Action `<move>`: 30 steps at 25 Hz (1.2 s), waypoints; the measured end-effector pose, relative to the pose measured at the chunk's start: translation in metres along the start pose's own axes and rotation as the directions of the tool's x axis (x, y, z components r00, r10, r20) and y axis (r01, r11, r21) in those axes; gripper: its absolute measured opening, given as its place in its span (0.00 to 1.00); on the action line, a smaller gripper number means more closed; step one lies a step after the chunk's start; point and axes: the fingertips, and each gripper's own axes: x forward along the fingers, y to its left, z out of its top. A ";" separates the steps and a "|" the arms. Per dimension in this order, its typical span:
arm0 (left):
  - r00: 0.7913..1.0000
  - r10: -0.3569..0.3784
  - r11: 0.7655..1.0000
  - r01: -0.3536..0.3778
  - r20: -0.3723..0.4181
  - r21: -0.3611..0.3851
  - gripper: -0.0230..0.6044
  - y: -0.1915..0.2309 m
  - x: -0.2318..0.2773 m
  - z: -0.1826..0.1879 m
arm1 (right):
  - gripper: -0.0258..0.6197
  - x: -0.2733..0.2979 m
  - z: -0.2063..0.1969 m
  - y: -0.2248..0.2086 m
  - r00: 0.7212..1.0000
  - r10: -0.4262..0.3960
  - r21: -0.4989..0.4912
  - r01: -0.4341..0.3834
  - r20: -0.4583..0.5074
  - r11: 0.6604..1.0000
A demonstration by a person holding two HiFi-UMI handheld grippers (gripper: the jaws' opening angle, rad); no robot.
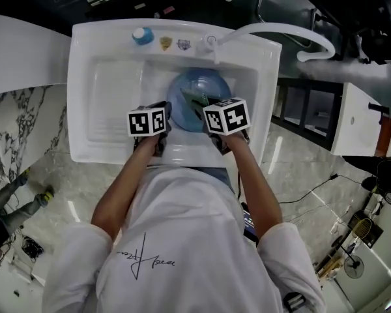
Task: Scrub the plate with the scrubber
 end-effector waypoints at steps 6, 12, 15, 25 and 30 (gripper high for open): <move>0.996 0.081 0.994 -0.083 -0.036 -0.072 0.15 0.018 0.017 -0.009 | 0.13 0.022 0.000 -0.007 0.996 0.048 -0.014 -0.049 -0.070 0.999; 0.992 0.101 0.985 -0.111 -0.081 -0.133 0.15 0.029 0.033 -0.018 | 0.13 0.042 -0.004 -0.011 0.982 0.111 0.012 -0.111 -0.155 0.994; 0.988 0.113 0.982 -0.127 -0.103 -0.143 0.15 0.034 0.038 -0.022 | 0.13 0.052 -0.011 -0.011 0.970 0.141 0.029 -0.138 -0.197 0.990; 0.983 0.121 0.978 -0.142 -0.141 -0.151 0.15 0.042 0.054 -0.029 | 0.13 0.081 -0.022 -0.015 0.938 0.206 0.089 -0.189 -0.280 0.978; 0.981 0.109 0.974 -0.137 -0.158 -0.181 0.15 0.042 0.061 -0.033 | 0.13 0.092 -0.026 -0.018 0.931 0.225 0.111 -0.201 -0.289 0.973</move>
